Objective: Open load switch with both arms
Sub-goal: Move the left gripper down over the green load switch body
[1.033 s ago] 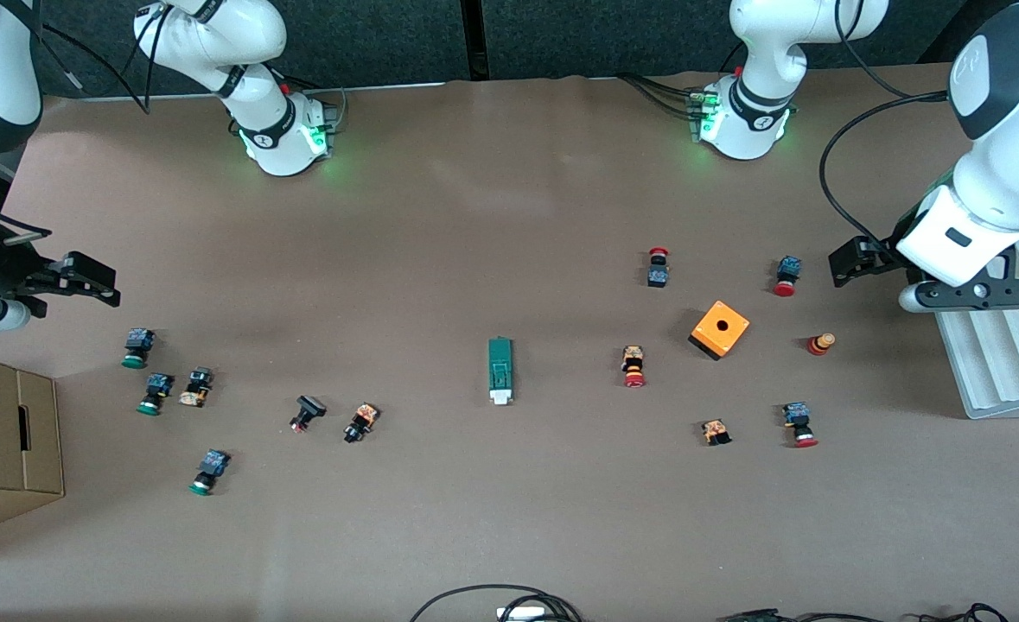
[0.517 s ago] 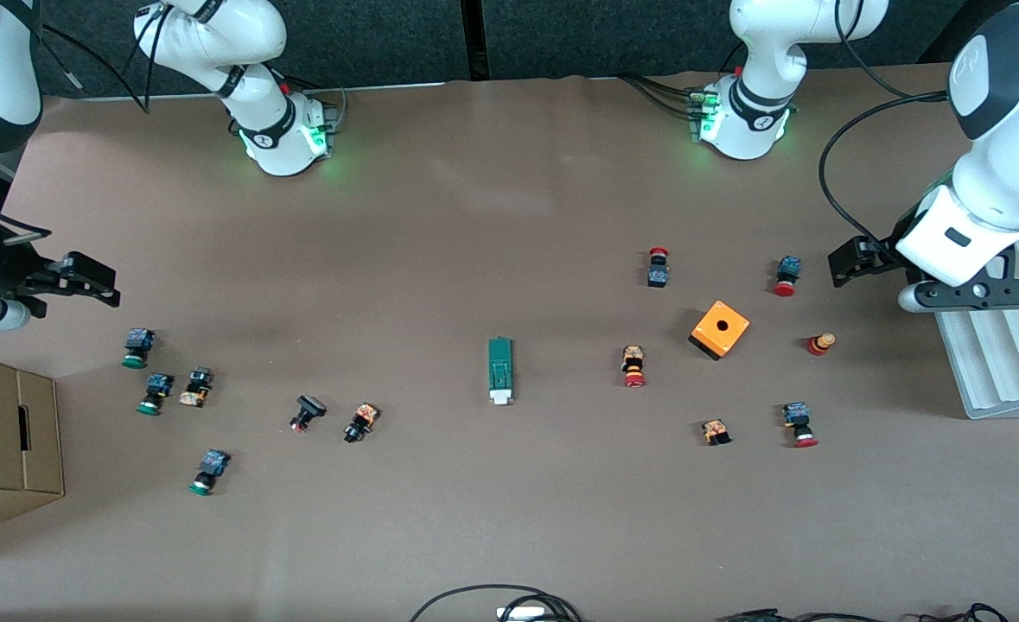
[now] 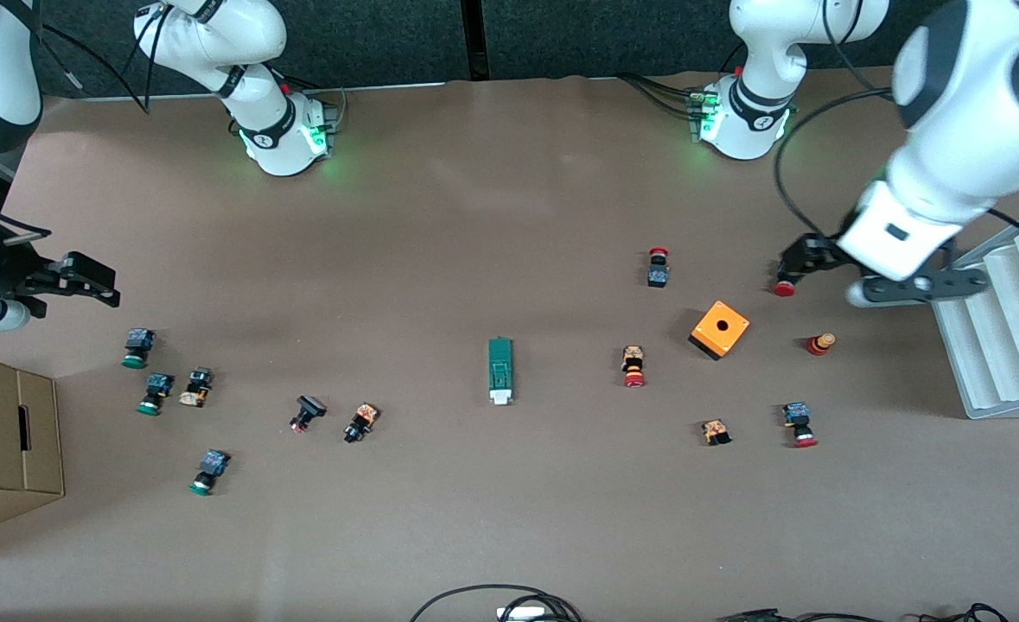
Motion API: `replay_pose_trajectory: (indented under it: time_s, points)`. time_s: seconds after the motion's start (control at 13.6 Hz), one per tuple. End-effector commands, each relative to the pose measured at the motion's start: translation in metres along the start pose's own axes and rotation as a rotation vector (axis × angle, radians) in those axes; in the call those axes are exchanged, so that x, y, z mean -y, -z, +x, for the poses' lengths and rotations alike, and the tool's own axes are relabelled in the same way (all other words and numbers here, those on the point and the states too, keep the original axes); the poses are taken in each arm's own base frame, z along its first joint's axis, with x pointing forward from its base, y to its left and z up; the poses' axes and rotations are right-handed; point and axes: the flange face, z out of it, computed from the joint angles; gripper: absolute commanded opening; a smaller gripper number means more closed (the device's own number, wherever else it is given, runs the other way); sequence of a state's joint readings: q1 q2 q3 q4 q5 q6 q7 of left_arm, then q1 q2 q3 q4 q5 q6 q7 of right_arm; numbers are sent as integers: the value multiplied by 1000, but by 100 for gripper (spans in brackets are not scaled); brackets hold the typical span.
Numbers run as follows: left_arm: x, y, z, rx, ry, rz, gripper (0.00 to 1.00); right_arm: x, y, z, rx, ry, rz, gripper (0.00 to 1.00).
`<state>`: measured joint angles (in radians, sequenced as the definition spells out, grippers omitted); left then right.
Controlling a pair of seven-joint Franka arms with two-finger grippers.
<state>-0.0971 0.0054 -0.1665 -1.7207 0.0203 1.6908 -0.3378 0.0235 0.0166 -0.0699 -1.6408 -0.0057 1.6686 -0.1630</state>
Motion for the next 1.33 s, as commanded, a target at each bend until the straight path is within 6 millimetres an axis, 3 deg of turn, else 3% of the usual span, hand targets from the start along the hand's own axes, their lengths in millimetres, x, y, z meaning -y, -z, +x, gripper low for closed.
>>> replay_pose_trajectory:
  time_s: [0.0, 0.22, 0.52, 0.81, 0.96, 1.25]
  points:
    - [-42, 8, -13, -21, 60, -10, 100, -1, 2, 3, -9, 4, -9, 100]
    - [-99, 5, -30, -62, 127, -34, 100, -1, 2, 3, -8, 4, -8, 100]
    - [-179, -13, -53, -112, 200, -74, 100, -2, 0, 3, 0, 7, -7, 100]
    - [-271, -57, -84, -244, 258, -58, 100, -6, 3, 4, -16, 0, -14, 100]
    - [-310, -84, -107, -315, 262, -24, 100, -15, -14, 8, 20, -14, -7, 100]
    - [-362, -145, -134, -457, 287, -22, 100, -12, -27, 16, 36, -13, -17, 100]
